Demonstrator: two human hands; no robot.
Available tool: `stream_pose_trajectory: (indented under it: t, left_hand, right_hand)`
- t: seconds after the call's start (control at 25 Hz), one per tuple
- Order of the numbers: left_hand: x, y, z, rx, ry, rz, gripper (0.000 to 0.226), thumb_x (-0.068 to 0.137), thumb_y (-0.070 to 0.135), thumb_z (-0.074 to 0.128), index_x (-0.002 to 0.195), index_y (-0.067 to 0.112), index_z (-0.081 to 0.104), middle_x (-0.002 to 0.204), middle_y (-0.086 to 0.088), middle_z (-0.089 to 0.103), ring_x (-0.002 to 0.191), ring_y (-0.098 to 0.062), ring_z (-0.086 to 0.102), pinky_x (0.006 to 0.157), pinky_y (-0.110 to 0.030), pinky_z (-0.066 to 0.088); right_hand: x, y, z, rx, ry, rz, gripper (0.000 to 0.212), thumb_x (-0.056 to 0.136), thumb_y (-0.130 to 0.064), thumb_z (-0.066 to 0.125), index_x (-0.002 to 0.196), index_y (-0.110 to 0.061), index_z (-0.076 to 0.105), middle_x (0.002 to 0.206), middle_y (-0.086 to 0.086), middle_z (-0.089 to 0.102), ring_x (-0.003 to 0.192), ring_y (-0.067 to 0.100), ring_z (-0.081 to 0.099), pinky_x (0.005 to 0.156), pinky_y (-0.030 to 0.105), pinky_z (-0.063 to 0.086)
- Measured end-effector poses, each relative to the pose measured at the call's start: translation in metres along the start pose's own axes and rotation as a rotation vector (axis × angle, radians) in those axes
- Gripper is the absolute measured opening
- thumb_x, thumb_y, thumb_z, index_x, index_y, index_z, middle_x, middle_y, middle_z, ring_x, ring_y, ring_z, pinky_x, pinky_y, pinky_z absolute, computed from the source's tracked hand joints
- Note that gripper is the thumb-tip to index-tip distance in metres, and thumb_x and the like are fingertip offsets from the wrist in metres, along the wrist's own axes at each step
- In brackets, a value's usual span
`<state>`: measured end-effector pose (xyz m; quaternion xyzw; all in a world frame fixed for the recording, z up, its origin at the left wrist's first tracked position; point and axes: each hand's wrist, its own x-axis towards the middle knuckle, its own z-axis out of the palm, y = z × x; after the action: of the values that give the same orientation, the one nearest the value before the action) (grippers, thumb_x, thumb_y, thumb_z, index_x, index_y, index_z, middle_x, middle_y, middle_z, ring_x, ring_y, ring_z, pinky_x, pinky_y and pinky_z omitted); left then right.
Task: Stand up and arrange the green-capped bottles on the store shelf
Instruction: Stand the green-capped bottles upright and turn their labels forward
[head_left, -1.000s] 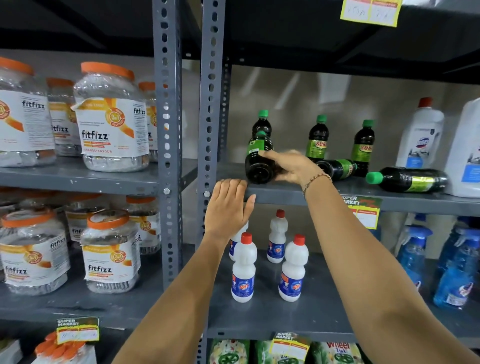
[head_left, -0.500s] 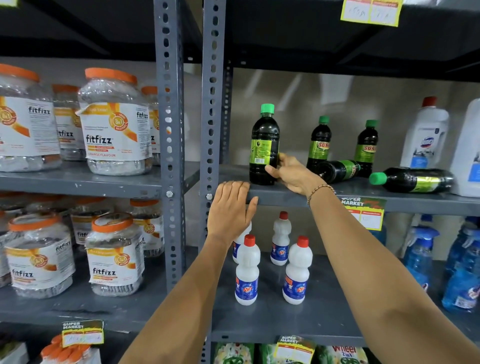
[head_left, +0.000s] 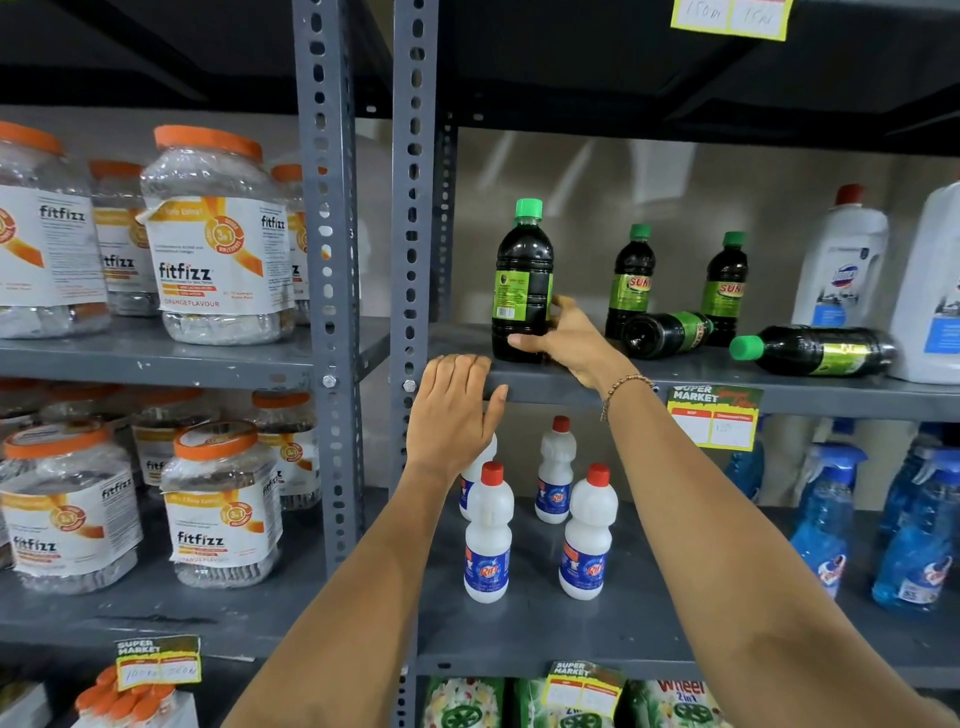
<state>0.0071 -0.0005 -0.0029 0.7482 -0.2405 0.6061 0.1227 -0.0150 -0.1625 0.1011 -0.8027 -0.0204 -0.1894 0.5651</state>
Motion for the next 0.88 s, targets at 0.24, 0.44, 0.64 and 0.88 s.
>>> stream_pose_trajectory:
  t: [0.24,0.44,0.64,0.88]
  left_hand:
    - [-0.0001,0.0008,0.0001,-0.001,0.011,-0.004,0.046,0.094,0.044,0.035,0.108,0.011,0.063,0.103,-0.006,0.067,0.097,-0.024,0.063,0.093,-0.036,0.048]
    - [0.0002,0.0007,-0.0020,-0.024,-0.008,-0.007,0.045,0.095,0.043,0.035,0.109,0.009,0.062,0.104,-0.007,0.066,0.097,-0.025,0.062,0.094,-0.037,0.047]
    - [-0.0004,0.0017,-0.0017,-0.029,0.001,-0.008,0.045,0.095,0.042,0.035,0.108,0.009,0.062,0.103,-0.007,0.067,0.096,-0.024,0.062,0.093,-0.037,0.047]
    - [0.0004,0.0007,-0.0023,-0.023,-0.024,-0.008,0.044,0.095,0.043,0.035,0.109,0.010,0.061,0.104,-0.006,0.066,0.097,-0.024,0.061,0.093,-0.036,0.046]
  right_hand:
    - [0.0001,0.0007,-0.0016,-0.045,0.034,0.010,0.081,0.076,-0.003,0.076,0.141,-0.006,0.027,0.130,0.004,0.054,0.110,0.016,0.055,0.090,0.025,0.044]
    - [-0.0022,-0.0032,0.0044,-0.164,0.071,-0.008,0.089,0.056,-0.031,0.087,0.126,-0.013,0.035,0.120,0.004,0.055,0.113,0.018,0.055,0.100,0.035,0.045]
    - [-0.0040,-0.0032,0.0026,-0.175,0.013,-0.012,0.063,0.062,-0.023,0.086,0.118,-0.011,0.061,0.112,0.006,0.071,0.107,0.020,0.065,0.098,0.037,0.050]
    - [-0.0058,-0.0080,0.0041,-0.154,0.029,0.012,0.056,0.071,-0.015,0.075,0.123,-0.010,0.054,0.115,0.008,0.067,0.110,0.022,0.062,0.097,0.036,0.049]
